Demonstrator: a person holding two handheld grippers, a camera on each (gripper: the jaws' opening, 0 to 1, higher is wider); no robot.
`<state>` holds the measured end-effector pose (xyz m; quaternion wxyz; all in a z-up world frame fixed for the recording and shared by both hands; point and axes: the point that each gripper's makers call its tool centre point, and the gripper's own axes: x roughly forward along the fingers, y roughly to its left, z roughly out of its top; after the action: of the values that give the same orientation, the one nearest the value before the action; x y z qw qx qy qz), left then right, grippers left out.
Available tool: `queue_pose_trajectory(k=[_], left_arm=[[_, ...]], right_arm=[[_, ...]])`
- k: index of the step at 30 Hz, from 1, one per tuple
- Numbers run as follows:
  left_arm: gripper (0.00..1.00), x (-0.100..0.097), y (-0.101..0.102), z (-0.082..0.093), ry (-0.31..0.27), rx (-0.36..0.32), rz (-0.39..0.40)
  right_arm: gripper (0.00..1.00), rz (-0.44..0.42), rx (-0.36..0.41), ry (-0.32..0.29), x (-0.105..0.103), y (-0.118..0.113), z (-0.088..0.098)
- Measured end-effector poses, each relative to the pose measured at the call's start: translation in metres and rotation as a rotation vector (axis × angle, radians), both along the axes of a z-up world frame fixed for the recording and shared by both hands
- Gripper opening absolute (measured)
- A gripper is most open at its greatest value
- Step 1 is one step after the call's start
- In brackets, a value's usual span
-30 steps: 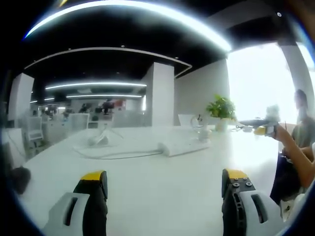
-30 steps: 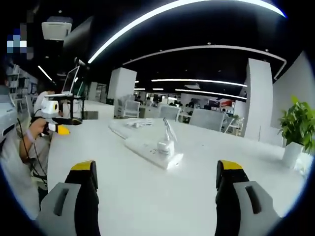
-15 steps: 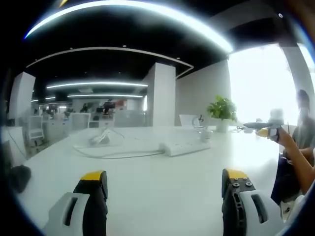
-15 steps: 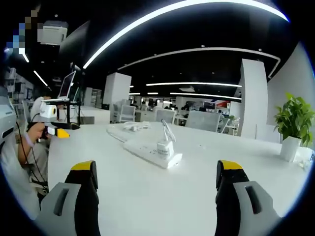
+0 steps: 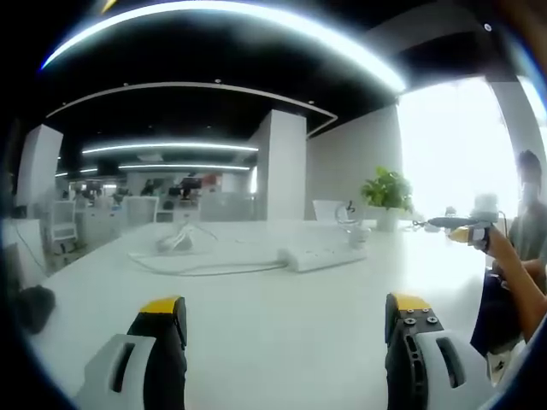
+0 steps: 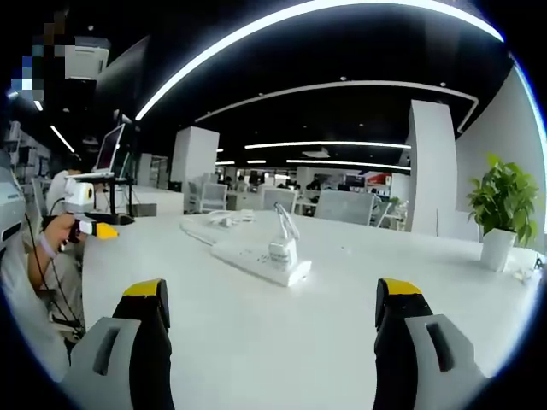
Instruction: Straighten the power strip on the desk, plug the charger into it
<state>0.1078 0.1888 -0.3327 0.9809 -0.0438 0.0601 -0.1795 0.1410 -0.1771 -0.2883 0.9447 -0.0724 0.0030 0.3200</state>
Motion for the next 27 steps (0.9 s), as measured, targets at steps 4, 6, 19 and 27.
queue_pose_trajectory(k=[4, 6, 19, 27], left_arm=[[0.99, 0.0, 0.0, 0.0, -0.001, 0.0, 0.0], [0.99, 0.0, 0.0, 0.0, 0.0, -0.001, 0.0], [0.99, 0.0, 0.002, 0.001, -0.002, -0.001, 0.007], [0.99, 0.001, 0.002, 0.001, 0.001, 0.0, 0.009]], right_arm=[[1.0, -0.002, 0.004, 0.0, -0.002, 0.001, 0.0], [1.0, -0.005, 0.005, -0.001, -0.002, 0.0, 0.001], [0.99, 0.002, -0.012, 0.017, -0.002, 0.003, -0.007], [0.99, 0.01, -0.003, 0.023, 0.0, 0.003, -0.01]])
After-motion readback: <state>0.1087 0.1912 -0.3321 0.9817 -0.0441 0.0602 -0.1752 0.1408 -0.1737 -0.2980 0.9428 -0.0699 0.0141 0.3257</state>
